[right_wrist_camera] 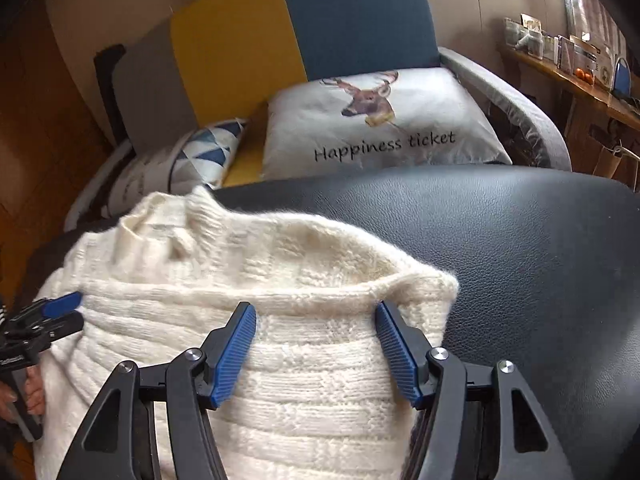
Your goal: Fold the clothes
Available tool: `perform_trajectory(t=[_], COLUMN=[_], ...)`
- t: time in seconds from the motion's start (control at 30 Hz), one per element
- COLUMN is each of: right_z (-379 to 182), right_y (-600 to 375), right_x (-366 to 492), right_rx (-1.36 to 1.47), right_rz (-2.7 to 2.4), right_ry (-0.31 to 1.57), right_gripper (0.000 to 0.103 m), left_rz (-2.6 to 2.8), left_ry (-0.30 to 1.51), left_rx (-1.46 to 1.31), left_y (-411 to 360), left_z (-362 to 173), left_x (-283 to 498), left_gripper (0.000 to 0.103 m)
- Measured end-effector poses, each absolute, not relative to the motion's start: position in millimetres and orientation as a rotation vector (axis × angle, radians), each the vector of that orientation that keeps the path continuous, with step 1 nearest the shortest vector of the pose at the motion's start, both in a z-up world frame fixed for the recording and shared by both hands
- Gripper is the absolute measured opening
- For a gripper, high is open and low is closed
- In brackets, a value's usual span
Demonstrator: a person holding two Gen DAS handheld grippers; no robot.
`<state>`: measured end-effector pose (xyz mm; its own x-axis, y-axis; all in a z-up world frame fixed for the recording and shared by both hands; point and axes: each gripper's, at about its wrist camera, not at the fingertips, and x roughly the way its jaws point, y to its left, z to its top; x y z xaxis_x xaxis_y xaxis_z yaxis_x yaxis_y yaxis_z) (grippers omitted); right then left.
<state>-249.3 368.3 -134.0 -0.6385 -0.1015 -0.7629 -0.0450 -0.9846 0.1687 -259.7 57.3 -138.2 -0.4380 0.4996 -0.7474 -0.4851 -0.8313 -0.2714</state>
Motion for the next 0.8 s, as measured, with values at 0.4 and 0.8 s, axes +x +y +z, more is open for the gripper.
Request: perform_trajectory(t=[0.4, 0.8], right_z=[-127.1, -108.8], right_y=[352.7, 228.9], right_x=[-246.6, -160.3], right_rx=[1.398, 1.216], right_rz=[-2.868, -2.715], right_ry=[-0.112, -0.214], right_gripper=[0.064, 0.067], left_rz=[2.277, 2.545], left_ry=[-0.517, -1.49], left_rx=[-1.201, -1.221], left_y=[-24.3, -336.4], left_z=[-109.9, -125.8], left_x=[-241.6, -111.7], left_gripper=[0.062, 0.067])
